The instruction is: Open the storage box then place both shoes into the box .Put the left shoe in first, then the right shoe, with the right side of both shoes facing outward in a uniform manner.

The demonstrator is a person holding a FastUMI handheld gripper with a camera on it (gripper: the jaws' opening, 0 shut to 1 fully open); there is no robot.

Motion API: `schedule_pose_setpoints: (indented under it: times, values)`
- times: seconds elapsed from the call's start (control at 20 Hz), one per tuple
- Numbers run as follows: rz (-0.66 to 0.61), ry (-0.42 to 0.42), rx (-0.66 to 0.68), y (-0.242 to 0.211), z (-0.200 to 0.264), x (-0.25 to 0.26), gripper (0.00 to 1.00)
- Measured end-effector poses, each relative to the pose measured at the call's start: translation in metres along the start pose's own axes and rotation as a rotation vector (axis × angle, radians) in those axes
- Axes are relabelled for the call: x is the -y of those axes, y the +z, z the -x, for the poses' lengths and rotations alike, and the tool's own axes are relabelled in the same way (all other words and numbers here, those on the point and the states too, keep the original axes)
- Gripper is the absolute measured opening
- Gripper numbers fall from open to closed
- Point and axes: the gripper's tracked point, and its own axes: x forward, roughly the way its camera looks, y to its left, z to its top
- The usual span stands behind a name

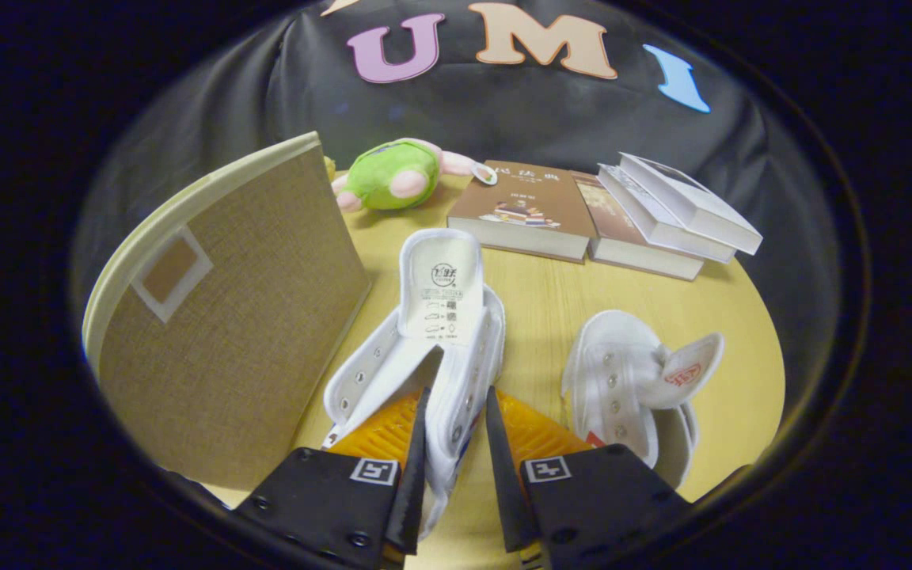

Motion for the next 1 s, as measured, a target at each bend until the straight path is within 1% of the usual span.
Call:
schedule_pose_setpoints:
  times: [0.1, 0.15, 0.2, 0.3, 0.4, 0.5, 0.6, 0.8, 1.0]
  values:
    - [0.017, 0.002, 0.013, 0.000, 0.002, 0.000, 0.33]
    - [0.041, -0.007, 0.018, 0.002, 0.002, 0.002, 0.27]
    - [0.046, -0.033, 0.014, 0.000, -0.002, 0.010, 0.22]
    - [0.022, -0.026, 0.017, -0.001, 0.000, 0.008, 0.11]
    - [-0.002, -0.024, 0.023, 0.001, 0.001, 0.009, 0.11]
    - [-0.050, -0.019, 0.019, 0.000, 0.000, 0.009, 0.08]
    - [-0.095, -0.006, 0.026, 0.002, 0.000, 0.008, 0.07]
    - [-0.186, 0.050, 0.019, 0.003, 0.007, 0.005, 0.07]
    - [-0.260, 0.091, 0.039, 0.008, 0.022, 0.008, 0.07]
